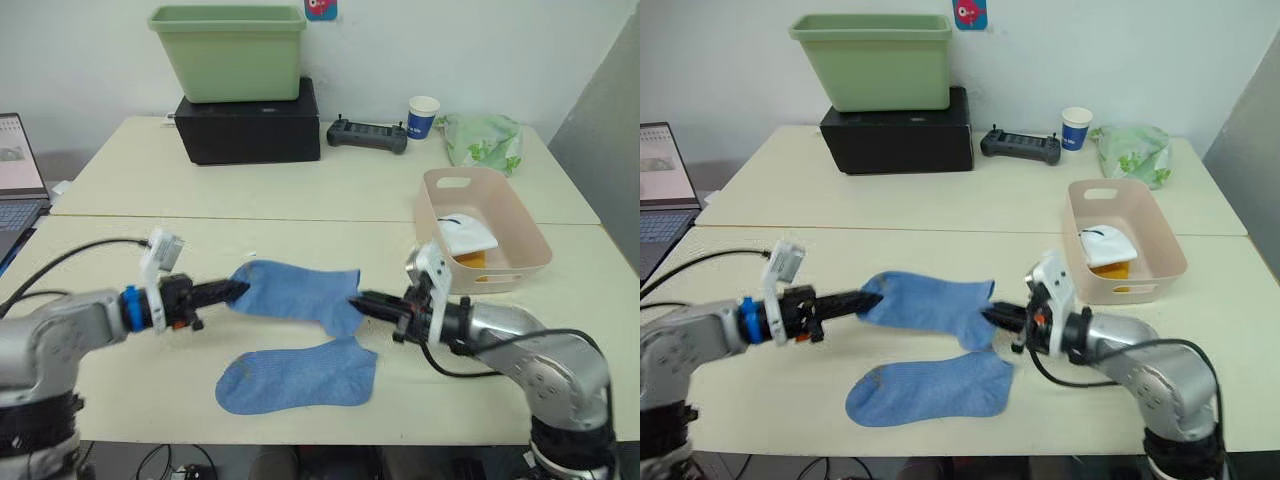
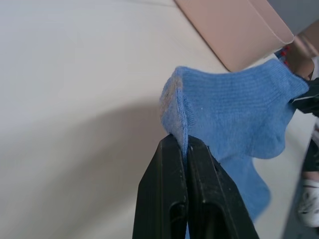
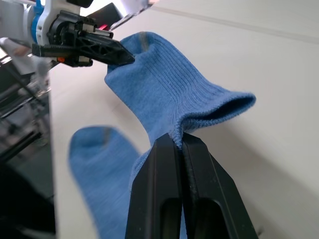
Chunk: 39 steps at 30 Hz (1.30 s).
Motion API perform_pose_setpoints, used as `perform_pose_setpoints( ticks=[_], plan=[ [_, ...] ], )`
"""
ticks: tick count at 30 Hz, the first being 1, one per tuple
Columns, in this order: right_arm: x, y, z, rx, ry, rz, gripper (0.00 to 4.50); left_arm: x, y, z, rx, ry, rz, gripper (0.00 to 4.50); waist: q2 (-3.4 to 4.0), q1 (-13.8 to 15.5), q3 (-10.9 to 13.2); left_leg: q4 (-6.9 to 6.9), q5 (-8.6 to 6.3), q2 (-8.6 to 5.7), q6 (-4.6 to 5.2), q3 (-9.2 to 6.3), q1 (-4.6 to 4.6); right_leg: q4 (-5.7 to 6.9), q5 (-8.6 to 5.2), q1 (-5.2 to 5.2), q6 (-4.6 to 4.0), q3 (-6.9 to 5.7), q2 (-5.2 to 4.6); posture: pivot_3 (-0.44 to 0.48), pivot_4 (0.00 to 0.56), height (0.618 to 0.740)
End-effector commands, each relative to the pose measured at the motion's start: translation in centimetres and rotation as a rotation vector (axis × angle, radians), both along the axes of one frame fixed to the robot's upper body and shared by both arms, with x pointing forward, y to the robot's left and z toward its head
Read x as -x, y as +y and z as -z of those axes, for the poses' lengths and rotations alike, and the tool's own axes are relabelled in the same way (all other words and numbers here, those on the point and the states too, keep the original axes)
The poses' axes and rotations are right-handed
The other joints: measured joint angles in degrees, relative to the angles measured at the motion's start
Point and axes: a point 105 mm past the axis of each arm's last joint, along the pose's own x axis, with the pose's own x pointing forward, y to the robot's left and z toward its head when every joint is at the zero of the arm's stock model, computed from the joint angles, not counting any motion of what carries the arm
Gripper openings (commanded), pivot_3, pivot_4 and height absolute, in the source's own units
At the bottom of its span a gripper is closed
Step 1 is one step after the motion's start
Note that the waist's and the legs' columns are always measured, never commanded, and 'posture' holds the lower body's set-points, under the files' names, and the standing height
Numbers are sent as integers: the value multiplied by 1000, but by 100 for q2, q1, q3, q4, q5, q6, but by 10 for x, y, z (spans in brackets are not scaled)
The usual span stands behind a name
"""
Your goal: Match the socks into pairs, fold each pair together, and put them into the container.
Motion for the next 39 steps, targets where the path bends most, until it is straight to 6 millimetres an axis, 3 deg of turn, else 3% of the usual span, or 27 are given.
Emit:
perform_pose_setpoints(
  ticks=[1,7,16,20,24,28,32,33,39],
  plan=[
    [18,-1,-4,-3,26,-64,40,27,-1,1,-2,41,12,0,-2,5,-2,1,0,1,0,0,0,0,0,0,0,1,0,0,150,730],
    [24,-8,26,125,111,-35,40,61,-1,40,-26,190,-19,0,-5,7,-3,-9,-1,-1,2,14,32,-13,-3,23,-2,17,-6,0,150,730],
    [15,-11,50,237,85,-4,40,61,-4,68,-90,186,-20,0,-7,17,-4,-18,-4,-3,2,20,58,-36,-7,54,-8,25,-8,0,150,730],
    [10,-11,52,241,52,40,40,52,0,65,-109,95,-67,0,-7,20,-4,-21,-4,-2,2,18,58,-36,-8,54,-10,27,-7,0,150,730],
    [12,-12,47,227,5,29,1060,52,5,54,-113,12,-82,941,-7,24,-4,-21,-4,-3,2,21,58,-37,-8,54,-10,26,-8,0,150,730],
    [7,-19,39,201,-61,73,2514,58,15,43,-123,-24,-103,2254,-7,19,-4,-21,-5,-1,3,21,58,-38,-9,53,-11,26,-7,0,150,730],
    [3,-26,46,216,-79,107,3947,56,23,45,-190,-56,-130,3552,-8,25,-5,-21,-5,-4,2,21,59,-39,-10,54,-13,26,-10,0,150,730],
    [3,-27,50,220,-73,120,3954,55,23,50,-211,-54,-128,3828,-8,25,-5,-21,-5,-5,2,22,58,-40,-11,55,-15,26,-11,0,150,730],
    [3,-28,66,268,-75,136,3954,49,0,69,-216,-45,-83,3828,-8,32,-5,-21,-5,-6,2,22,58,-42,-11,57,-15,29,-11,0,150,730]
  ],
)
